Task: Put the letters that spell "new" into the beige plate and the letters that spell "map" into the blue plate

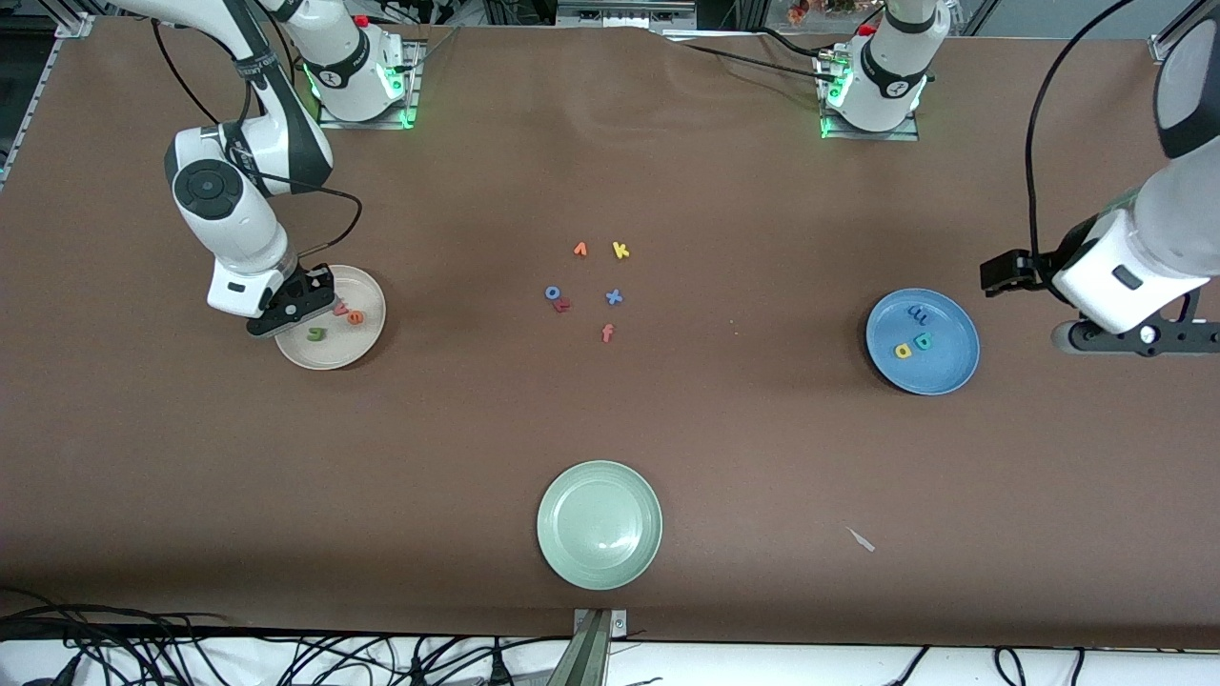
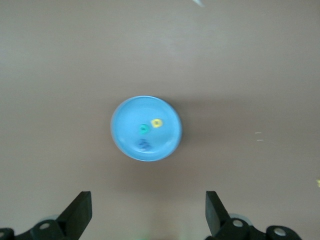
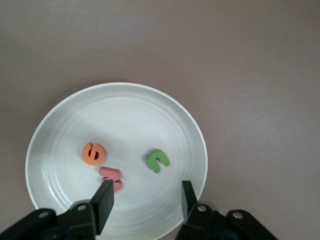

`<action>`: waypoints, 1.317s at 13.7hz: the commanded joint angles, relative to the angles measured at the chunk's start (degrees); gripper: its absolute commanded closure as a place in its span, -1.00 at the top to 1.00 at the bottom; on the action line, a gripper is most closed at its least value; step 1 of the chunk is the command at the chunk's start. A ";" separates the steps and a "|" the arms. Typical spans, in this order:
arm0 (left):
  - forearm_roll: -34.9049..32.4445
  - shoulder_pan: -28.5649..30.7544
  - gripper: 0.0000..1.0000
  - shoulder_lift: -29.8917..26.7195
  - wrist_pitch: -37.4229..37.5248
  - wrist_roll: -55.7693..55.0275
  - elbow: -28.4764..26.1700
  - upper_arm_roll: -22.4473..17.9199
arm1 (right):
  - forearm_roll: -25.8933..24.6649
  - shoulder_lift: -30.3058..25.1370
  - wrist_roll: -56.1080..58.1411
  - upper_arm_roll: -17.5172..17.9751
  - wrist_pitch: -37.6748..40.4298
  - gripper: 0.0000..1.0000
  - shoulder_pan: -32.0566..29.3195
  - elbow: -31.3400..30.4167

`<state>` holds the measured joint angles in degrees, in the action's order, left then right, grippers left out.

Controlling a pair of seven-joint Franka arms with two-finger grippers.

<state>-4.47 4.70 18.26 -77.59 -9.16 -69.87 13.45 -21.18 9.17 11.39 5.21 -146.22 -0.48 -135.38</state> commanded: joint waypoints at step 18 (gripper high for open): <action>3.06 -5.84 1.00 -18.52 -18.57 8.80 -28.75 -11.26 | 23.20 -10.66 -4.09 7.10 55.92 0.49 -0.57 36.30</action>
<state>0.09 -1.63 0.39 -97.60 -1.25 -99.01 1.41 0.86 -1.58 7.42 11.94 -96.08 -0.52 -103.90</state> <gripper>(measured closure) 0.000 0.256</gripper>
